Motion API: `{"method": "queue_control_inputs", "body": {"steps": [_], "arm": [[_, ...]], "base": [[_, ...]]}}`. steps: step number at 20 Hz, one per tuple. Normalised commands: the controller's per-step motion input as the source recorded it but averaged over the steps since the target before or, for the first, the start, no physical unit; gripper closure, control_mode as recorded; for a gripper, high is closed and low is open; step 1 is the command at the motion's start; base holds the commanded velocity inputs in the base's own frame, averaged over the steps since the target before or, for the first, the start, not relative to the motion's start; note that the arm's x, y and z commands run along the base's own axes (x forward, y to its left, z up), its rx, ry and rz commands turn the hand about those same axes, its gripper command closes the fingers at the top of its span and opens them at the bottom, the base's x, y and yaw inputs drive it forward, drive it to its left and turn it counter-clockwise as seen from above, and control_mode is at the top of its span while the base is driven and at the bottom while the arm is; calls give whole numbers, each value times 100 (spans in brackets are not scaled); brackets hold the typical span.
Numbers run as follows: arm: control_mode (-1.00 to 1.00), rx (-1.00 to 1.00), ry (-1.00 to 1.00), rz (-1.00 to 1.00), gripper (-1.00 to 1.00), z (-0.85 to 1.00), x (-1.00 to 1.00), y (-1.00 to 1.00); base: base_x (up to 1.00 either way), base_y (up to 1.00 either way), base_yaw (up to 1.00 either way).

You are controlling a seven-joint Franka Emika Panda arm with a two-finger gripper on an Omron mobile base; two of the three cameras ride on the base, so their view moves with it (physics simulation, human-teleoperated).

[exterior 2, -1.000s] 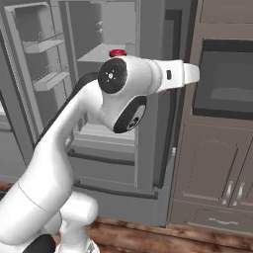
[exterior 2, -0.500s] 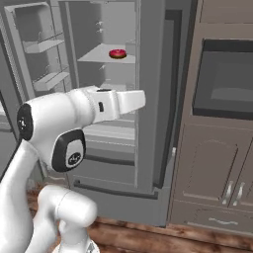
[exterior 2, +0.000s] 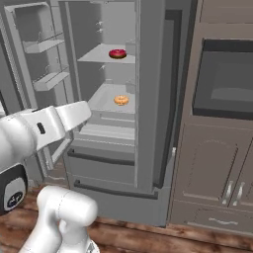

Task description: Take the donuts from the fridge and place them on the empty tray on the dining counter.

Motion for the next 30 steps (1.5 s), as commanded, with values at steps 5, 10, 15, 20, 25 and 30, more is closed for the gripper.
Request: {"method": "queue_control_inputs", "body": {"steps": [5,10,15,20,25,30], "arm": [[-100,-26,6,30,-100,0,-22,100],[-100,-21,24,1,-100,0,65,82],[-100,-4,48,-10,-100,0,98,-5],[-100,0,18,1,-100,-18,64,-63],[-100,-11,0,9,-100,-58,84,-15],[-100,-31,-3,4,-100,-66,69,21]], "base": [[0,0,0],[0,0,0],[0,0,0],[0,0,0],[0,0,0],[0,0,0]]}}
